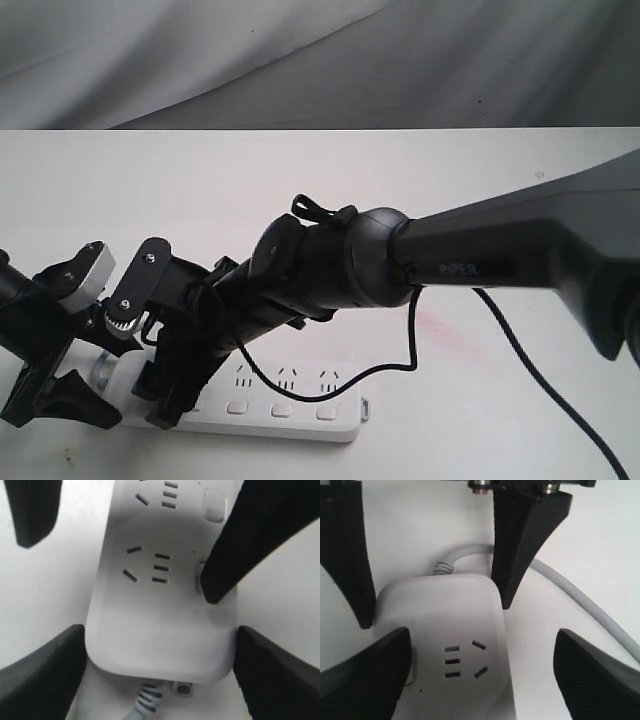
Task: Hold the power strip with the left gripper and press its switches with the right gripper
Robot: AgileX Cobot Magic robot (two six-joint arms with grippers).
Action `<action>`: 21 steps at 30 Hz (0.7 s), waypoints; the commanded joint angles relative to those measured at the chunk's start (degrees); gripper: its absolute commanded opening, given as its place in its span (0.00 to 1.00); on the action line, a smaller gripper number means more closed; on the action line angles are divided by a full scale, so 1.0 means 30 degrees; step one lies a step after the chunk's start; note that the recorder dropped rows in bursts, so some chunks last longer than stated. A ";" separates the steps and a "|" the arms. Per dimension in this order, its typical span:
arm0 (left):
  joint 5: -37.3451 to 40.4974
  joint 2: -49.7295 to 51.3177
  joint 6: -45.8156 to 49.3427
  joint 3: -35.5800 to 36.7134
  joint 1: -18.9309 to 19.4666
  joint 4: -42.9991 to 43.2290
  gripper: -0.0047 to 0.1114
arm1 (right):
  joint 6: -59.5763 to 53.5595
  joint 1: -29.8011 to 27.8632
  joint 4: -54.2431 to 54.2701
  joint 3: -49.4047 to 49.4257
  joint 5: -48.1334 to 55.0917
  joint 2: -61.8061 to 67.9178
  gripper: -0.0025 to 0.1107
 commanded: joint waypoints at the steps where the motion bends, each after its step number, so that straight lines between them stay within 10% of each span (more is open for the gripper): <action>1: -0.1346 0.0276 -0.0349 0.0326 -0.0094 0.1646 0.59 | -0.0147 0.0014 -0.0263 0.0047 -0.0290 -0.1227 0.65; 21: -0.1346 0.0276 -0.0349 0.0326 -0.0094 0.1635 0.59 | 0.3016 -0.0961 -0.3906 0.1067 0.1851 -0.2305 0.65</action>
